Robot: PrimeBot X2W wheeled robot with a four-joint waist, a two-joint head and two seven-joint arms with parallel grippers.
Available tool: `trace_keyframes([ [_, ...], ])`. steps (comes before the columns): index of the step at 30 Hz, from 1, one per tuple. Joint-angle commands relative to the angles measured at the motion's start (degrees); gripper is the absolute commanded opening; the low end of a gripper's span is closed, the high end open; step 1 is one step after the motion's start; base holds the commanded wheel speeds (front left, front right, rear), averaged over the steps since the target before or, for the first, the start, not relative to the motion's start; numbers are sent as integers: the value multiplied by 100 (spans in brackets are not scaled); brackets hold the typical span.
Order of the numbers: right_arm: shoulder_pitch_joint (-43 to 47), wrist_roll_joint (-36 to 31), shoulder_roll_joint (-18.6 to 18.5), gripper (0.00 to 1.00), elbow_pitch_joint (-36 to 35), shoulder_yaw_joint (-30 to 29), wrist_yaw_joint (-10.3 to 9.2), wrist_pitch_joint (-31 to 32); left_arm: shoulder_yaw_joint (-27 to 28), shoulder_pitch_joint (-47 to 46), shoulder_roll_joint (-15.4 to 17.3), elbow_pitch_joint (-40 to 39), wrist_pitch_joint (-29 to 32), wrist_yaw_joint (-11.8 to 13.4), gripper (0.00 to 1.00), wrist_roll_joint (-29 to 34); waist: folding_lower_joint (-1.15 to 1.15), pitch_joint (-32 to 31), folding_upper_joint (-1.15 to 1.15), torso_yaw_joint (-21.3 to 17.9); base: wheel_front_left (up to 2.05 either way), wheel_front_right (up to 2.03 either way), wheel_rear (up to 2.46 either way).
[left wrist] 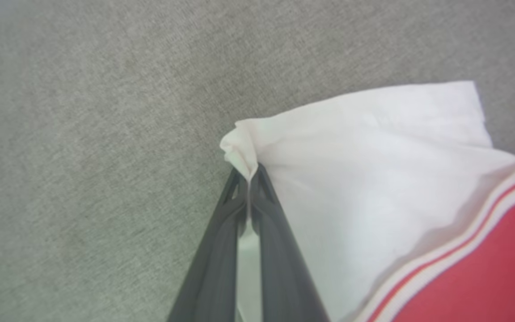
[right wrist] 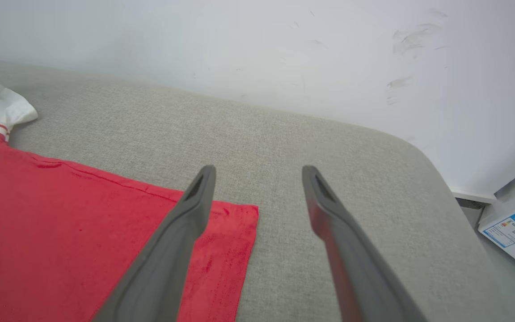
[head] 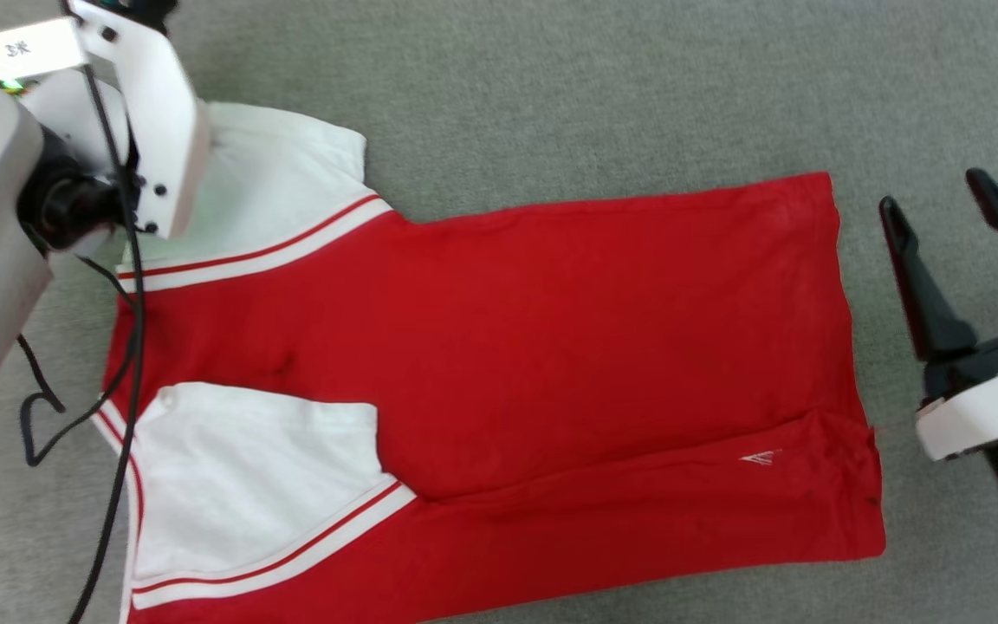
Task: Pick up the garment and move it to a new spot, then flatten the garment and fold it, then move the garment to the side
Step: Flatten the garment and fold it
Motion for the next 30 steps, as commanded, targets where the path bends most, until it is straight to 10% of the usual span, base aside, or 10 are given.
trace_keyframes([
  [1, -176, 57, -225, 100, -39, 37, -5, 215, -26, 86, -32, -61, -147, -34, 0, 61, -1, -206, 0, 161, 0, 0, 0],
  [16, -1884, 1910, -2118, 100, 1107, 1299, -5, 4009, -142, 139, -99, -1007, -970, -139, 0, 215, -1, -488, 0, 767, 0, 0, 0],
  [30, -2595, 2137, -1818, 100, 2702, 2450, -3, 4737, -236, -124, -167, -1407, -1175, -140, 0, 360, -1, -74, 0, 1098, 0, 0, 0],
])
